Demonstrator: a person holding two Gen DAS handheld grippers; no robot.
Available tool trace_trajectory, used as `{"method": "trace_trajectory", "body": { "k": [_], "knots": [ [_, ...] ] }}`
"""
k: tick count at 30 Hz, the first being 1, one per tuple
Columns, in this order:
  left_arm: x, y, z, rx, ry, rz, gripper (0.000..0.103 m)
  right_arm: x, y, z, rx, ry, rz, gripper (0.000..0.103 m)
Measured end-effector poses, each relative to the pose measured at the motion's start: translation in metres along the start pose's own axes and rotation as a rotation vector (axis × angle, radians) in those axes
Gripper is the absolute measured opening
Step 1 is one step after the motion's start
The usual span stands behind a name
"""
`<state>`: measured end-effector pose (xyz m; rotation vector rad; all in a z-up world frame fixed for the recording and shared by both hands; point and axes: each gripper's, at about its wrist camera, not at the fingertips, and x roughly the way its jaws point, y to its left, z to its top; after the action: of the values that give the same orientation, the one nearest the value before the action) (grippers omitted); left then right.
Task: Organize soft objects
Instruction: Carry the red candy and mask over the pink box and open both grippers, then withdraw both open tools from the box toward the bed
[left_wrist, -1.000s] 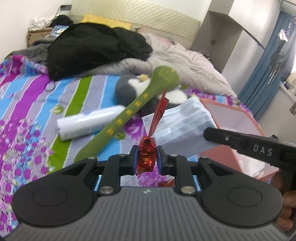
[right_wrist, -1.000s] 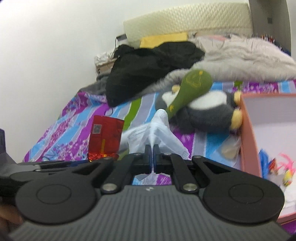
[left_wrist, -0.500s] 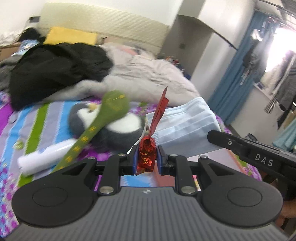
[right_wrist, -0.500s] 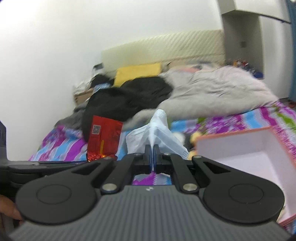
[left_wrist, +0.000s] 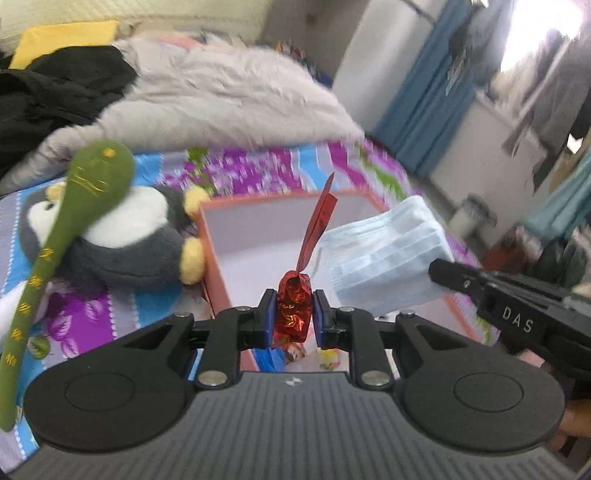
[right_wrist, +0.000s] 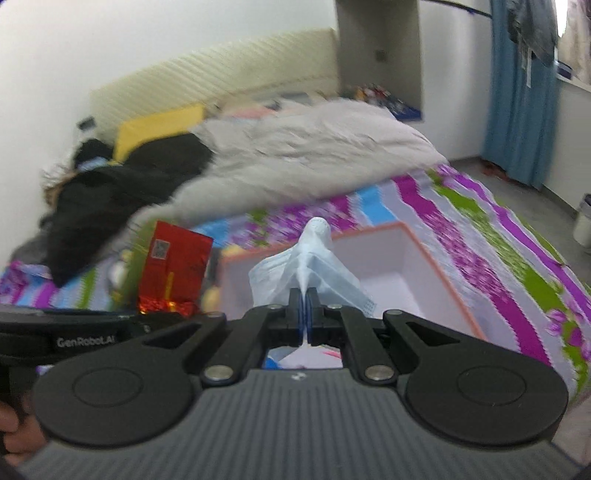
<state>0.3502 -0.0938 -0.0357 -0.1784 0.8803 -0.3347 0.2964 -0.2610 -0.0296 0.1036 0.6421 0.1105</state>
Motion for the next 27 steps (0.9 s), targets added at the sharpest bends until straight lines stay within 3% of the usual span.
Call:
{"method": "trace_trajectory", "body": {
  "k": [6, 12, 19, 21, 22, 23, 27],
  "knots": [
    [0.059, -0.023, 0.007, 0.083, 0.099, 0.033, 0.024, 0.037, -0.04, -0.014, 0.037, 0.107, -0.082, 0.005],
    [0.091, -0.023, -0.002, 0.057, 0.19, 0.003, 0.024, 0.061, -0.066, -0.049, 0.062, 0.217, -0.104, 0.006],
    [0.103, -0.027, -0.008, 0.074, 0.208, 0.024, 0.026, 0.067, -0.081, -0.068, 0.104, 0.256, -0.103, 0.009],
    [0.101, -0.029, -0.009, 0.086, 0.201, 0.031, 0.034, 0.066, -0.082, -0.068, 0.108, 0.259, -0.111, 0.018],
    [0.098, -0.029, -0.009, 0.088, 0.187, 0.031, 0.038, 0.066, -0.083, -0.067, 0.107, 0.258, -0.116, 0.032],
    [0.096, -0.028, -0.008, 0.089, 0.178, 0.033, 0.039, 0.065, -0.084, -0.066, 0.105, 0.254, -0.119, 0.038],
    [0.078, -0.029, -0.011, 0.109, 0.122, 0.035, 0.039, 0.052, -0.084, -0.066, 0.112, 0.2, -0.111, 0.041]
  ]
}}
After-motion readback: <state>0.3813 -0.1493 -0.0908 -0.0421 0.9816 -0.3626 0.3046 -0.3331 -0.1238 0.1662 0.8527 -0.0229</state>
